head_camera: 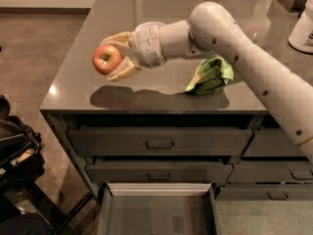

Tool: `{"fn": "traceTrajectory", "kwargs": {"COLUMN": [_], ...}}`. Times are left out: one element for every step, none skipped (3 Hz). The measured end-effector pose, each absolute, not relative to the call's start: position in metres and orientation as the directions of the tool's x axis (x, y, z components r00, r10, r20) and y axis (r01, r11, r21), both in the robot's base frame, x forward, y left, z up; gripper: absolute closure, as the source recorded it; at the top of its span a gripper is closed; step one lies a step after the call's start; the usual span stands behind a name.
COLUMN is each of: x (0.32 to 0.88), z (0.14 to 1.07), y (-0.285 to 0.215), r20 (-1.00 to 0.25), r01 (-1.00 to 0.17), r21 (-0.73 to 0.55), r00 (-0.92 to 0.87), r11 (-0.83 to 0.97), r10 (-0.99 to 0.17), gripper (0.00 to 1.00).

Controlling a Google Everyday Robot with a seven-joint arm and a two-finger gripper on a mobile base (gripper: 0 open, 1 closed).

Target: Pick apple from bottom drawer and place on counter

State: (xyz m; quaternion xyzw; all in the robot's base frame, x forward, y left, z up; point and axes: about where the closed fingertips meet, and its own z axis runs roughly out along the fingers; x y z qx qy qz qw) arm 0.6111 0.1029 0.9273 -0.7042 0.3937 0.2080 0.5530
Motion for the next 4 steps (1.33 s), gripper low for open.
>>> {"fn": "traceTrajectory", "kwargs": {"x": [0.602,0.6,0.6,0.6], "z": [0.913,0.885,0.879,0.879], "y": [0.103,0.1,0.101,0.101], "r20": [-0.745,-0.766,-0.769,-0.769], "r01": [-0.798,-0.821,-0.824,-0.824], "r21": [-0.601,-0.571,-0.567,-0.567], "r00": [0.58,0.536,0.53,0.53], "r11": [-0.048,-0.007,-0.002,-0.002], "r10": [-0.329,-0.353,-0.358,-0.358], "gripper": [0.35,0.11,0.0,0.0]}}
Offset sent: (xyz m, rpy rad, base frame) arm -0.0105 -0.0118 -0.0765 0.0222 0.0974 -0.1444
